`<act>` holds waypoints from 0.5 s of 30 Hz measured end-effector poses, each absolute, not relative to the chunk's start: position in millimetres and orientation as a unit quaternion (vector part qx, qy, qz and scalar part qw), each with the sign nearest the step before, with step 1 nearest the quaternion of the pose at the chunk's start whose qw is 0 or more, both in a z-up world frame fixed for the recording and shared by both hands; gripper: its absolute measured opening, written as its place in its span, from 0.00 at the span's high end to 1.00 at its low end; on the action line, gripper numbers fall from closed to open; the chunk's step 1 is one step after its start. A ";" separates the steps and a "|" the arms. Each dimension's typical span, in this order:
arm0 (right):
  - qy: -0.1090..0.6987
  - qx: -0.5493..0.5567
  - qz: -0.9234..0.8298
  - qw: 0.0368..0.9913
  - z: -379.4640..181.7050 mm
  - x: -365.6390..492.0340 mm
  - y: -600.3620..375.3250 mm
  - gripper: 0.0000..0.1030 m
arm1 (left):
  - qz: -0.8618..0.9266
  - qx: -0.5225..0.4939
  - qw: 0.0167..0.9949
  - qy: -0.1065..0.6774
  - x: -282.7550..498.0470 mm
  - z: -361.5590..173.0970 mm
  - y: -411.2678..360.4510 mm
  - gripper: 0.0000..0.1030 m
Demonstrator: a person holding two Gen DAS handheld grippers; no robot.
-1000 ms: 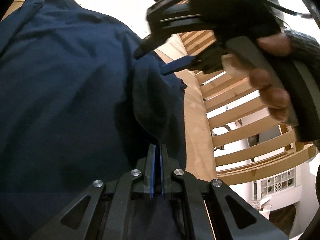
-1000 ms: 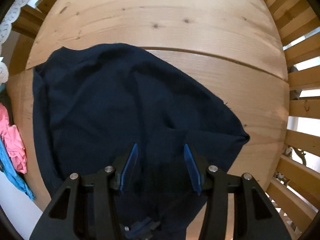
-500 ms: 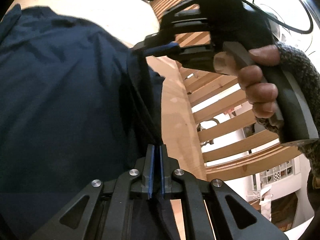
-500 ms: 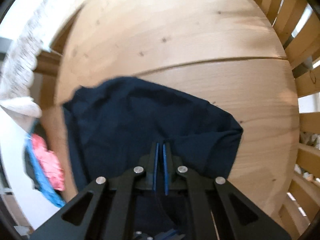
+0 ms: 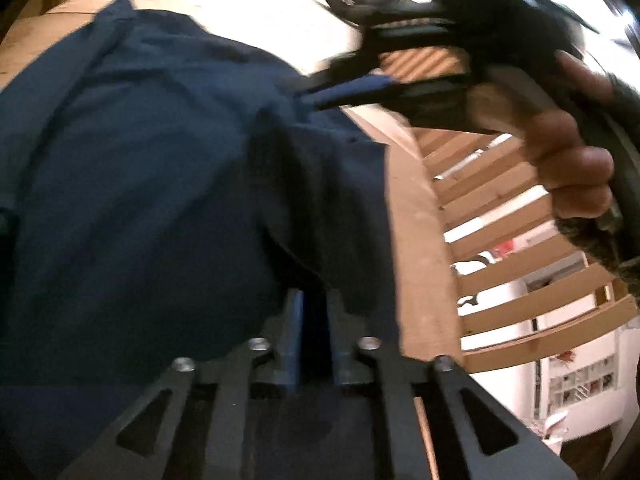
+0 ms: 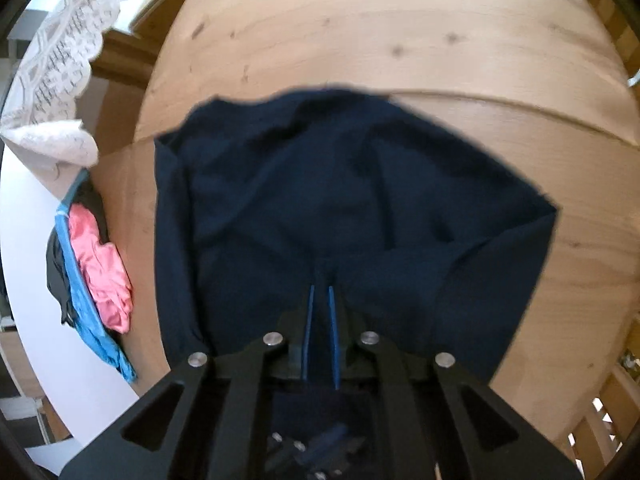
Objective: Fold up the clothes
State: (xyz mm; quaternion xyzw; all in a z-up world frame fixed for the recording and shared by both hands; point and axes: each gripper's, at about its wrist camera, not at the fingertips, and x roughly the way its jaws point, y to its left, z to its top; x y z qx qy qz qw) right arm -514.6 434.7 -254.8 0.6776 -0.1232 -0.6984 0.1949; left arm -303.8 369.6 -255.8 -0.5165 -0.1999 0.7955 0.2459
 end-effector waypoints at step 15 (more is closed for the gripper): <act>-0.059 0.661 -0.746 0.056 -292.7 -513.8 504.7 1.00 | 0.826 -0.515 0.195 -0.116 -318.7 -258.9 313.4 0.78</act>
